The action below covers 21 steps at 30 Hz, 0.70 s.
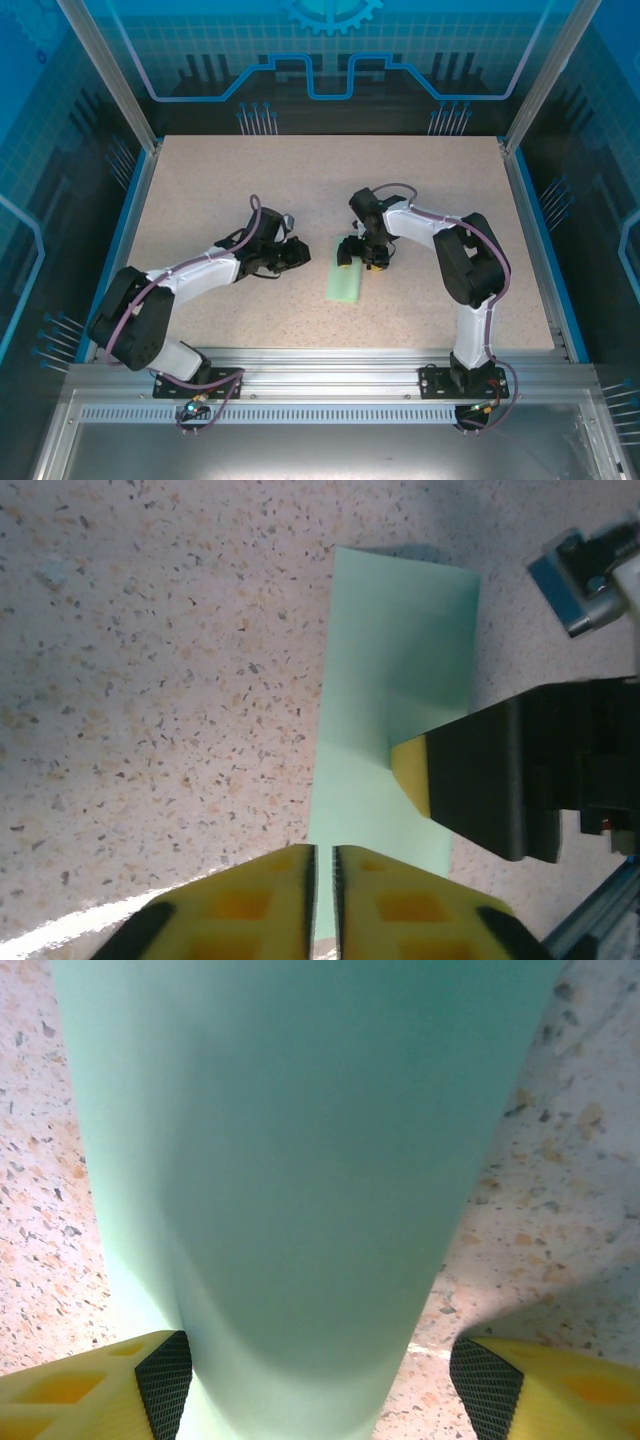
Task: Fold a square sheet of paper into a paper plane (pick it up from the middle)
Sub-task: Hold the square sheet of paper at the center of the table.
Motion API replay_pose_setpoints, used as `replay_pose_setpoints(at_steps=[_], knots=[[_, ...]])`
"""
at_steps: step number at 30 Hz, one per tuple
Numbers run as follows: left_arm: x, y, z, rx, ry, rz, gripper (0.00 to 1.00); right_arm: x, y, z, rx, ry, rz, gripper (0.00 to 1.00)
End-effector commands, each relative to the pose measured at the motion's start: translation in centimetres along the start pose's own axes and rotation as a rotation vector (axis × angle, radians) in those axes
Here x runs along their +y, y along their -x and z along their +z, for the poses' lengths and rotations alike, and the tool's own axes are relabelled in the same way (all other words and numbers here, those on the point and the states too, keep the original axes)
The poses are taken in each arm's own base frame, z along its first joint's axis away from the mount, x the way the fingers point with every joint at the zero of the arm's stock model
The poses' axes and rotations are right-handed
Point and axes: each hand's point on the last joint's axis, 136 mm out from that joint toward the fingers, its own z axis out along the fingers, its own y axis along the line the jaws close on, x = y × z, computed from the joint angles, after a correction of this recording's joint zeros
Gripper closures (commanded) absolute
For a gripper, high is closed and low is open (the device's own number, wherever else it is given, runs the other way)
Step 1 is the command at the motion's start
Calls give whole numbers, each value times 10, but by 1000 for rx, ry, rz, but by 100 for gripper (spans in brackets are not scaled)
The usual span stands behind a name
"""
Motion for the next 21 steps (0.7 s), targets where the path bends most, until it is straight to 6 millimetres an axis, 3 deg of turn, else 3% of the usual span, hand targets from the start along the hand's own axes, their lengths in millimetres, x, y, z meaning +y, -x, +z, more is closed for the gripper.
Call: replay_pose_setpoints(at_steps=[1,2,21], knots=[[-14,3,6,19,-37,9,97,-43,-20,30,81,-181,39,24],[-16,4,9,24,-38,9,100,-44,-20,30,81,-185,42,24],[-32,-4,73,142,-22,-58,100,-49,-25,39,91,-189,65,24]])
